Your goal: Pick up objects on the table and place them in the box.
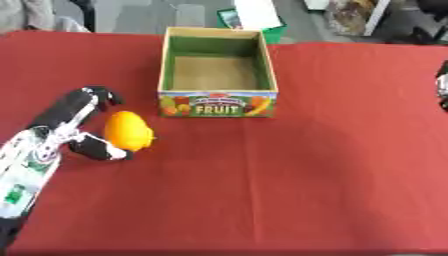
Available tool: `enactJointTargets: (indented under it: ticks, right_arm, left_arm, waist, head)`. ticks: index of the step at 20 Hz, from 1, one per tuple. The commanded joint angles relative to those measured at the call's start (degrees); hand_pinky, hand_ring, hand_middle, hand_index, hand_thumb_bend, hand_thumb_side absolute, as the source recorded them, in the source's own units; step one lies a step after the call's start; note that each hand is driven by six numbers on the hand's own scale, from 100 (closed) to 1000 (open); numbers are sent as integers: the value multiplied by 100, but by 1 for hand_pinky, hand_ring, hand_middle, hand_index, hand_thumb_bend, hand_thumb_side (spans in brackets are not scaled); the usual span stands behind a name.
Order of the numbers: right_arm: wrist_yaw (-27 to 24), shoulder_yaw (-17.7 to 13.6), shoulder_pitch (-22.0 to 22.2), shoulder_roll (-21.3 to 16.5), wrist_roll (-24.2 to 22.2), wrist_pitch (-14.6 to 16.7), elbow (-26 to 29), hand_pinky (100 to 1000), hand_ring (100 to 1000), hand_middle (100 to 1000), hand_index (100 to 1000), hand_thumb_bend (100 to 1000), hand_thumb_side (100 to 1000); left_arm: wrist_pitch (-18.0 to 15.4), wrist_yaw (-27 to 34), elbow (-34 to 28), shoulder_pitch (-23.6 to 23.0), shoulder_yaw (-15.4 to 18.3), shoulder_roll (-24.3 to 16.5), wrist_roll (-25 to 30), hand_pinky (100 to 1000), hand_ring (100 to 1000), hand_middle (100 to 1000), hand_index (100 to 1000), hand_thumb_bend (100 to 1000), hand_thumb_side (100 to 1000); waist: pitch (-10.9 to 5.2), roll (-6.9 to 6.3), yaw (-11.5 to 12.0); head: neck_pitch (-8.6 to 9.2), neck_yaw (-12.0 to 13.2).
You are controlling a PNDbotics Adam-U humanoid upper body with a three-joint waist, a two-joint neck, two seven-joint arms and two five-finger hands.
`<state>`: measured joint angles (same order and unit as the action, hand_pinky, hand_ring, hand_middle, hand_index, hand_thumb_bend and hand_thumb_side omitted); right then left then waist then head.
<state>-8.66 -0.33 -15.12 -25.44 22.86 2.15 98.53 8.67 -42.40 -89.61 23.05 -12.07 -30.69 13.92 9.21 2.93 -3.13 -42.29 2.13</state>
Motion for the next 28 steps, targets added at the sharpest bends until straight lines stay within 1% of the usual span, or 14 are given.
enactJointTargets:
  ticks: [1, 4, 6, 8, 9, 11, 12, 14, 15, 16, 17, 18, 24, 28]
  right_arm:
    - [-19, -38, -65, -99, -4, 5, 77, 629, 629, 654, 806, 177, 136]
    - [-22, -37, -64, -95, -2, 4, 73, 629, 628, 653, 805, 178, 136]
    - [-23, -37, -63, -95, 0, 3, 72, 629, 628, 653, 805, 179, 135]
    - [-24, -38, -63, -95, 3, 1, 71, 629, 628, 653, 805, 179, 135]
    - [-24, -38, -62, -95, 5, 0, 71, 628, 628, 653, 805, 180, 135]
    - [-26, -39, -60, -97, 9, -3, 70, 628, 627, 653, 805, 180, 134]
    - [-26, -40, -59, -97, 13, -5, 69, 628, 627, 653, 805, 180, 134]
    - [-28, -37, -58, -96, 17, -10, 65, 628, 626, 652, 804, 179, 133]
    - [-30, -36, -58, -96, 18, -11, 63, 628, 626, 652, 804, 178, 133]
    - [-31, -36, -57, -96, 21, -12, 62, 628, 625, 650, 802, 179, 132]
    - [-33, -36, -57, -97, 25, -14, 60, 628, 625, 650, 802, 179, 132]
    - [-35, -36, -58, -101, 28, -16, 59, 627, 624, 649, 801, 179, 132]
    - [-34, -35, -46, -118, 37, -32, 58, 627, 623, 647, 801, 182, 133]
    - [-36, -25, -31, -125, 36, -42, 53, 627, 622, 646, 801, 184, 133]
  left_arm:
    - [-3, -338, -10, 144, 31, -88, -17, 698, 644, 652, 758, 750, 100]
    - [30, -839, 1, 180, 63, -87, -10, 696, 631, 636, 747, 709, 100]
    - [47, -1086, 36, 201, 73, -82, -5, 683, 615, 617, 732, 659, 100]
    - [69, -1245, 85, 217, 82, -74, -31, 652, 576, 577, 700, 616, 100]
    - [81, -1295, 103, 222, 86, -71, -61, 621, 535, 534, 658, 586, 100]
    - [116, -1340, 98, 233, 96, -76, -169, 589, 488, 483, 604, 567, 100]
    - [133, -1338, 77, 242, 98, -84, -224, 562, 443, 432, 545, 563, 100]
    - [156, -1283, -13, 261, 108, -111, -312, 535, 391, 364, 476, 573, 100]
    - [164, -1246, -78, 270, 116, -131, -334, 535, 389, 359, 472, 573, 100]
    - [166, -1211, -154, 284, 125, -154, -342, 526, 370, 331, 442, 571, 100]
    - [167, -1169, -233, 297, 135, -180, -337, 525, 368, 328, 440, 571, 100]
    - [166, -1140, -328, 322, 150, -214, -333, 518, 350, 304, 413, 570, 100]
    - [286, -861, -986, 578, 342, -417, -380, 517, 357, 301, 410, 587, 100]
    - [361, -726, -1398, 1053, 430, -619, -348, 541, 386, 321, 428, 584, 100]
  waist:
    - [-64, -13, -8]
    - [-63, -13, -6]
    - [-64, -11, -4]
    - [-65, -7, -4]
    - [-66, -5, -5]
    - [-67, -5, -4]
    - [-69, -7, -3]
    - [-71, -9, 3]
    - [-73, -11, 7]
    - [-75, -14, 13]
    - [-77, -16, 19]
    - [-81, -19, 26]
    - [-112, -27, 36]
    - [-144, -35, 25]
  head:
    - [1, 8]
    - [-2, 1]
    - [-3, -7]
    - [-3, -19]
    - [-2, -25]
    - [-4, -26]
    - [-8, -23]
    - [-15, -25]
    - [-17, -26]
    - [-20, -25]
    - [-23, -25]
    - [-26, -27]
    - [-37, -37]
    - [-57, -25]
